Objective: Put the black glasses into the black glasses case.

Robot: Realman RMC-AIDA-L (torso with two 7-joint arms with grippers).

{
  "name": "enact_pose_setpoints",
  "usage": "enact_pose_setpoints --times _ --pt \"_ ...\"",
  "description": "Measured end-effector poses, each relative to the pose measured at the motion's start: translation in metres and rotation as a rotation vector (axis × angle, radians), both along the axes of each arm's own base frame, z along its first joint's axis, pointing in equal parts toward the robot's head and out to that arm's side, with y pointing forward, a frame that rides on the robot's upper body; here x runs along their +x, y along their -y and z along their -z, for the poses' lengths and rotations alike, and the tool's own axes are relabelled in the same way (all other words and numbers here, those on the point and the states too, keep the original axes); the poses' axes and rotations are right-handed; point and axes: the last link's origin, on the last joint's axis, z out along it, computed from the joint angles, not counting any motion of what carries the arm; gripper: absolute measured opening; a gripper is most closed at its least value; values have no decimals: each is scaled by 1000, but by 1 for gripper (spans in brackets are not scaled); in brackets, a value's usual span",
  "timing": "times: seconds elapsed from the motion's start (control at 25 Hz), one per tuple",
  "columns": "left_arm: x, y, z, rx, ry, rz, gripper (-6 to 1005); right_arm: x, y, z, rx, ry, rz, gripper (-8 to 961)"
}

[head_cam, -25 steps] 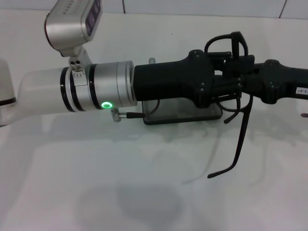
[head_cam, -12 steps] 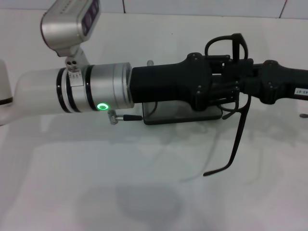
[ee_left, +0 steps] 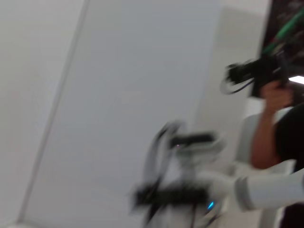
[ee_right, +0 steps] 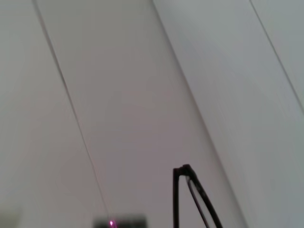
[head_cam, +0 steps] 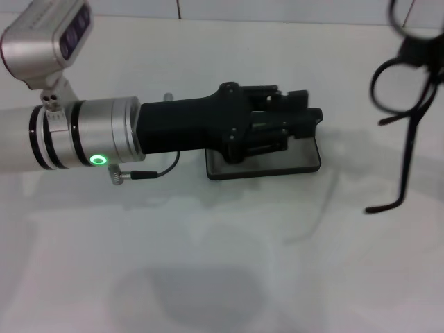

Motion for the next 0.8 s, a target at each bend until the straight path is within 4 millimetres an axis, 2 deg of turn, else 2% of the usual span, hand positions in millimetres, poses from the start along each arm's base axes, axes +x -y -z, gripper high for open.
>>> enact_pose_setpoints --times 0.12,0.16,0.48,0.64,0.8 --pt "-3 -1 5 -2 -35 -21 462 -4 3 -12 61 -100 -17 108" --pt "2 2 16 -33 -58 2 462 -5 4 -13 69 -120 -19 108" --pt "40 17 45 -170 -50 143 461 -19 -5 4 76 -159 -12 109" --pt "52 24 44 -216 4 183 462 -21 -13 27 12 -76 23 109" --pt "55 24 39 -219 39 193 462 -20 -14 48 -35 15 34 109"
